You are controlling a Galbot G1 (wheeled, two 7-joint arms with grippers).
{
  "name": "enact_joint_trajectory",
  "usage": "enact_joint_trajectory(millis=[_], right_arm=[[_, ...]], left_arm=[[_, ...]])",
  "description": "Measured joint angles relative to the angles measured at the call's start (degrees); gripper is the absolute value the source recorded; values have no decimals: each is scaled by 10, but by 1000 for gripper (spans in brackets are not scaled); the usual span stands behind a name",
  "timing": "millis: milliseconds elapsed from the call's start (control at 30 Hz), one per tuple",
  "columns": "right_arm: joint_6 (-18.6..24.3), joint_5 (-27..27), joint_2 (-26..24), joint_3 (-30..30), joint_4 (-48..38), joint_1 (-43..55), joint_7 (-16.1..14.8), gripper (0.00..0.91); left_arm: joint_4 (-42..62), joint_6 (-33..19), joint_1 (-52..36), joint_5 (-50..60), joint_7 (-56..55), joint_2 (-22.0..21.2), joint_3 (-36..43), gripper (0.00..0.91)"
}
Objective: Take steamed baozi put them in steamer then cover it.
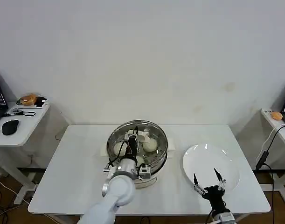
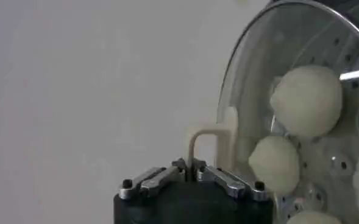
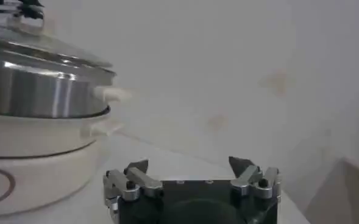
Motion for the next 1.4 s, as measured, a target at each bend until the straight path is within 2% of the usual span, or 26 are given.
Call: enact_joint_trajectory(millis=[400,433,467,500,1033,1400], right_arm=[[0,-2,2,-3,-4,3,0,907],[1,-2,2,-3,-4,3,0,907],[1,-2,2,-3,-4,3,0,907],[1,-2,2,-3,-4,3,0,907],[1,-5,4,-8,-8,4,-1,907],[1,-5,1,-10,-11,0,0,907]], left_arm=[[5,-4,3,10,2,-1,-1,0],[6,-4,2,11,2,-2,-1,60],[8,-5,1,13,3,-4,-1,151],[9,-6,1,14,3,-5,-1,907],[-13,-12,19,23,14,1,-6,907],[-71,-22,50,0,4,28,-24,907]])
